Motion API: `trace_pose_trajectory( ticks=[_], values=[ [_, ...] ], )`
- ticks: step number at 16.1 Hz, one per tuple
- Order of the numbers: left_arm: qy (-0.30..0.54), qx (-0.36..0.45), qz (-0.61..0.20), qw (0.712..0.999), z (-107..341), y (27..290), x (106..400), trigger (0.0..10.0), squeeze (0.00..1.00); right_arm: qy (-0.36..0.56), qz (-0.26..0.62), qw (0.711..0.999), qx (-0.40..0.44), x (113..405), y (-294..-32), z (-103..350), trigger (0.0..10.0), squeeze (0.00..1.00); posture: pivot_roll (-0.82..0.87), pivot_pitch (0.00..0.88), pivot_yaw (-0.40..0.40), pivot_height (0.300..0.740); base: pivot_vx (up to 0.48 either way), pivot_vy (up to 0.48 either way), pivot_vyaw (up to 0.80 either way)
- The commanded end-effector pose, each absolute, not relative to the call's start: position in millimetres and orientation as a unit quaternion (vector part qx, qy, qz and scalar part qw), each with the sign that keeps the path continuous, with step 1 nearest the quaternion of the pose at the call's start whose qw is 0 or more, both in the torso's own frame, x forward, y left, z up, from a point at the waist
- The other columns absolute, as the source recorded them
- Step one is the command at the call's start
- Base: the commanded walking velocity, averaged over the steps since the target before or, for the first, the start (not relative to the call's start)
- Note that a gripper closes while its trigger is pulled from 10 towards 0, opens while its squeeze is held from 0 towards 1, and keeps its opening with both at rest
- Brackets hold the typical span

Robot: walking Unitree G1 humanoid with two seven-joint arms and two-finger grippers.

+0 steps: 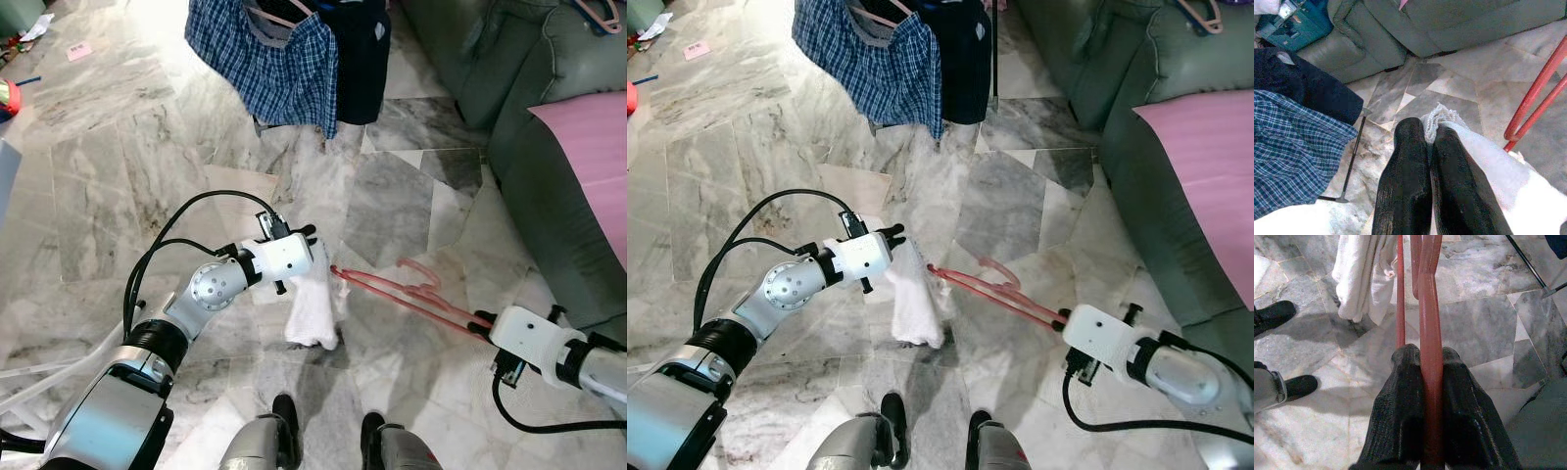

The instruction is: Hang hanger

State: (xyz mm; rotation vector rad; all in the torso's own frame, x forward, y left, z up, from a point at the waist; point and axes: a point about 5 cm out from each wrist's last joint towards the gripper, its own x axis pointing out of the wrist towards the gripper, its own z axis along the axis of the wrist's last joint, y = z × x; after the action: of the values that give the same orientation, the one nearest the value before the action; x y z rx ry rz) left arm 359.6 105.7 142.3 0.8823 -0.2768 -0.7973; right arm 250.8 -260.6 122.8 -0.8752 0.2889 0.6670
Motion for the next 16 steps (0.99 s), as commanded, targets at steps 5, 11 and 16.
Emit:
trace_pose_trajectory(
  ticks=[5, 11, 16],
  values=[
    [-0.139, 0.412, -0.379, 0.817, 144, 105, 358, 10.0, 0.0, 0.143, 0.321, 0.848, -0.398, 248, -257, 110, 10.0, 0.0, -0.03, 0.319, 0.08, 0.74, 0.0, 0.0, 0.0],
    [-0.139, 0.416, -0.368, 0.82, 147, 111, 360, 10.0, 0.0, 0.163, 0.337, 0.844, -0.385, 241, -254, 103, 10.0, 0.0, -0.03, 0.323, 0.081, 0.74, 0.0, 0.0, 0.0],
    [-0.147, 0.414, -0.371, 0.818, 151, 109, 361, 10.0, 0.0, 0.188, 0.337, 0.842, -0.376, 238, -257, 88, 10.0, 0.0, -0.03, 0.325, 0.083, 0.74, 0.0, 0.0, 0.0]
  ],
)
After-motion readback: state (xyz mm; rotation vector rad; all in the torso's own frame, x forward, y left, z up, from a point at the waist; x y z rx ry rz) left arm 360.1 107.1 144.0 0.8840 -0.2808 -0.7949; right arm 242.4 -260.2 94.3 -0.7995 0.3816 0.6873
